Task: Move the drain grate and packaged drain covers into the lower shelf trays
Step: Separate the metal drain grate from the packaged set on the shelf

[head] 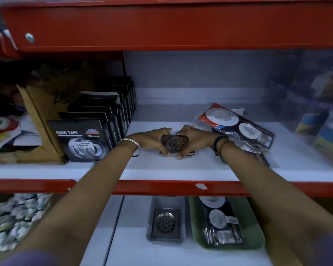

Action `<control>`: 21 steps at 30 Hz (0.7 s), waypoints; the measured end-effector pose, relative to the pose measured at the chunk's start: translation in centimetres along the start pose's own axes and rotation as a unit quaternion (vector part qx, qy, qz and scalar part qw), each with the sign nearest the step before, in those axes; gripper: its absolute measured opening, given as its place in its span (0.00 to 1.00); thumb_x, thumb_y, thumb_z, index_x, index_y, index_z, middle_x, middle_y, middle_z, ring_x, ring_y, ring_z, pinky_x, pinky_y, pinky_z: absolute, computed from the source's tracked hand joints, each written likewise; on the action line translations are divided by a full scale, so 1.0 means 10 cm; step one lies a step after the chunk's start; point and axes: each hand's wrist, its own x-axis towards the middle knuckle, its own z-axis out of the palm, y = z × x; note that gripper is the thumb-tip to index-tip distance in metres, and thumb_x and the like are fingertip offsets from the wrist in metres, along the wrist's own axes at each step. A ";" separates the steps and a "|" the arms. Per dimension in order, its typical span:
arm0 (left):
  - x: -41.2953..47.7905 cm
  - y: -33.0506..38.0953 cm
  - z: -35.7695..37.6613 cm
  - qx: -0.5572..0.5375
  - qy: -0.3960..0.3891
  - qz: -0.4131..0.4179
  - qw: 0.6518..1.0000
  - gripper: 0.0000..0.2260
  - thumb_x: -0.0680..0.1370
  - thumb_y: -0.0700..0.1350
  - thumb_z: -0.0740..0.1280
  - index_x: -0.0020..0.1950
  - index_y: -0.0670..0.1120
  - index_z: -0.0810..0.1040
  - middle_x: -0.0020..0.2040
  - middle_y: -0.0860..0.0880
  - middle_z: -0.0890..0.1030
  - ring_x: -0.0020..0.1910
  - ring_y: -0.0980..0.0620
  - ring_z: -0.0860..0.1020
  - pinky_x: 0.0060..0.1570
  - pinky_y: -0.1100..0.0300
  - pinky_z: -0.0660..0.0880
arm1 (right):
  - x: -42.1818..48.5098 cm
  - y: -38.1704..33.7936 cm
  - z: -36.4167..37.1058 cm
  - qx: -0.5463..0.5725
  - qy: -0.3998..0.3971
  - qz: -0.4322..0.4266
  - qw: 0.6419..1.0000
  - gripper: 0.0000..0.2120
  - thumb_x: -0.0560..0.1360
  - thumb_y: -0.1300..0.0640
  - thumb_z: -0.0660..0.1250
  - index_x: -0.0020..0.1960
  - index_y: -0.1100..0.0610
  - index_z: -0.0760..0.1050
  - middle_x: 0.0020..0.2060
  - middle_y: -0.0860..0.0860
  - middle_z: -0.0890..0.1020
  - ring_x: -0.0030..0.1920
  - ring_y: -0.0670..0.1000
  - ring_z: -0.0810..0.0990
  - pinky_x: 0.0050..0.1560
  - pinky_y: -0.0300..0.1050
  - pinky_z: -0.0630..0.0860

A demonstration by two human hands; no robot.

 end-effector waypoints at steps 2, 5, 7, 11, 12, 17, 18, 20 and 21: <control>0.01 -0.05 -0.01 0.026 0.012 -0.001 1.000 0.43 0.68 0.49 0.74 0.76 0.53 0.53 0.76 0.53 0.58 0.75 0.52 0.57 0.70 0.58 0.57 | 0.03 -0.01 0.01 -0.002 -0.008 0.002 1.000 0.30 0.59 0.39 0.77 0.56 0.52 0.75 0.54 0.52 0.70 0.56 0.52 0.71 0.61 0.50 0.73; -0.01 -0.09 -0.02 0.014 0.010 0.013 1.000 0.42 0.69 0.46 0.74 0.76 0.52 0.54 0.75 0.54 0.59 0.74 0.53 0.58 0.65 0.62 0.57 | 0.04 -0.06 0.00 0.014 -0.022 0.011 1.000 0.31 0.61 0.40 0.77 0.59 0.52 0.74 0.57 0.52 0.70 0.57 0.52 0.73 0.63 0.51 0.73; -0.02 -0.11 -0.03 0.009 0.006 0.017 1.000 0.44 0.68 0.46 0.75 0.76 0.52 0.53 0.75 0.54 0.59 0.74 0.53 0.58 0.68 0.62 0.56 | 0.05 -0.08 0.01 0.018 -0.024 0.019 0.999 0.32 0.62 0.40 0.76 0.62 0.51 0.73 0.58 0.51 0.70 0.58 0.53 0.72 0.64 0.52 0.72; -0.04 -0.08 -0.02 0.032 0.006 0.024 0.999 0.42 0.67 0.47 0.75 0.75 0.52 0.56 0.73 0.54 0.62 0.71 0.53 0.62 0.70 0.58 0.59 | 0.01 -0.07 0.04 0.039 -0.043 0.039 0.998 0.38 0.67 0.43 0.74 0.71 0.52 0.63 0.66 0.50 0.66 0.66 0.51 0.67 0.68 0.44 0.65; -0.05 -0.08 -0.02 0.027 0.004 0.023 0.999 0.41 0.68 0.47 0.75 0.75 0.52 0.56 0.73 0.54 0.62 0.71 0.53 0.62 0.68 0.59 0.59 | 0.00 -0.05 0.05 0.053 -0.044 0.043 0.997 0.39 0.68 0.44 0.73 0.72 0.52 0.61 0.68 0.49 0.65 0.67 0.51 0.66 0.67 0.42 0.63; -0.10 -0.12 -0.01 0.015 -0.004 0.015 1.000 0.46 0.68 0.49 0.76 0.77 0.52 0.50 0.77 0.55 0.54 0.76 0.52 0.55 0.72 0.58 0.54 | -0.16 0.03 0.03 0.115 0.042 0.024 0.992 0.43 0.69 0.45 0.73 0.76 0.54 0.55 0.75 0.50 0.60 0.74 0.51 0.61 0.69 0.41 0.60; -0.10 -0.09 0.00 0.011 0.016 0.030 0.999 0.47 0.68 0.51 0.76 0.77 0.53 0.48 0.77 0.55 0.51 0.76 0.53 0.52 0.74 0.56 0.53 | -0.23 0.08 -0.04 0.135 0.079 0.014 0.988 0.41 0.70 0.45 0.72 0.76 0.54 0.56 0.75 0.50 0.62 0.73 0.50 0.62 0.68 0.40 0.60; -0.09 0.05 0.04 -0.038 0.099 0.086 0.991 0.45 0.69 0.50 0.75 0.77 0.51 0.49 0.77 0.52 0.52 0.74 0.53 0.57 0.73 0.55 0.59 | -0.41 0.19 -0.20 0.187 0.157 0.002 0.970 0.32 0.71 0.47 0.71 0.72 0.53 0.64 0.71 0.49 0.68 0.69 0.48 0.67 0.66 0.41 0.63; -0.07 0.18 0.08 -0.074 0.152 0.117 0.979 0.42 0.70 0.48 0.74 0.76 0.49 0.52 0.75 0.49 0.57 0.70 0.53 0.63 0.68 0.59 0.66 | -0.50 0.26 -0.29 0.210 0.204 0.006 0.956 0.26 0.72 0.48 0.71 0.67 0.53 0.69 0.67 0.49 0.71 0.66 0.48 0.70 0.65 0.41 0.65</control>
